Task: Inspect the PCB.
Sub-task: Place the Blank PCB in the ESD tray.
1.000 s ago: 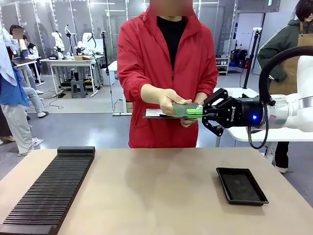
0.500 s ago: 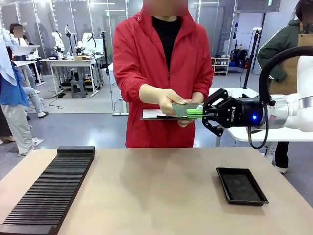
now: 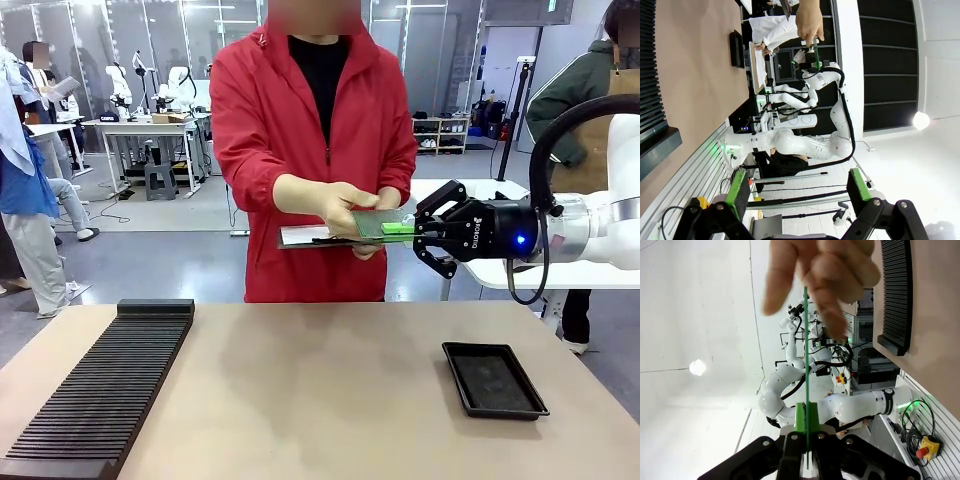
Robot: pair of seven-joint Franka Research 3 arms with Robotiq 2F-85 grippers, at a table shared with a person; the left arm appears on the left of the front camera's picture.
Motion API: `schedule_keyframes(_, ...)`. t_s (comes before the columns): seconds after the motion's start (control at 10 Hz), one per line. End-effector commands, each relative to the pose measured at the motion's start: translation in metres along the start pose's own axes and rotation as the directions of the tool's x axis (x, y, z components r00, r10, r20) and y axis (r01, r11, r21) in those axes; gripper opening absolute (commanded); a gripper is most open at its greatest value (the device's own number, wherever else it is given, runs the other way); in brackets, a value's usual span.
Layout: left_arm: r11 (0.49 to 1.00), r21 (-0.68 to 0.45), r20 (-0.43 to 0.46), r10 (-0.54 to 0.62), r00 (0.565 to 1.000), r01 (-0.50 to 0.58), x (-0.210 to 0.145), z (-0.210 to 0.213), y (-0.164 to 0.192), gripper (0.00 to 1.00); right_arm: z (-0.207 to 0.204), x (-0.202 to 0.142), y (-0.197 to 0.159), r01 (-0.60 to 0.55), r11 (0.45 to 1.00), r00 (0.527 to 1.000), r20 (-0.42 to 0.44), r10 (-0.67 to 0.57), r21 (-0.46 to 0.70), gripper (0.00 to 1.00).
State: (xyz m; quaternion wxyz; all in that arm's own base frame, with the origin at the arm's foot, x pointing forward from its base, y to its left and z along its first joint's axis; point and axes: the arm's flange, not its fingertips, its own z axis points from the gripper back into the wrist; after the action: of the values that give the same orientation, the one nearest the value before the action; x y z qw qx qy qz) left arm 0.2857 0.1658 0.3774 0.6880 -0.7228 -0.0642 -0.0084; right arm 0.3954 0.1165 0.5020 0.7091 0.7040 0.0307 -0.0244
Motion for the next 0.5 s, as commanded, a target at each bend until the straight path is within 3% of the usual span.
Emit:
schedule_keyframes(0.0, 1.0, 0.022, 0.006, 0.018, 1.0, -0.018, 0.0013, -0.0003, -0.0043, 1.0, -0.0005, 0.0, 0.0011, -0.002, 1.0, 1.0, 0.0, 0.002, 0.001, 0.0)
schedule_keyframes(0.4, 1.0, 0.022, 0.006, 0.018, 1.0, -0.018, 0.0013, -0.0003, -0.0043, 1.0, -0.0005, 0.0, 0.0011, -0.002, 1.0, 1.0, 0.0, 0.002, 0.001, 0.0)
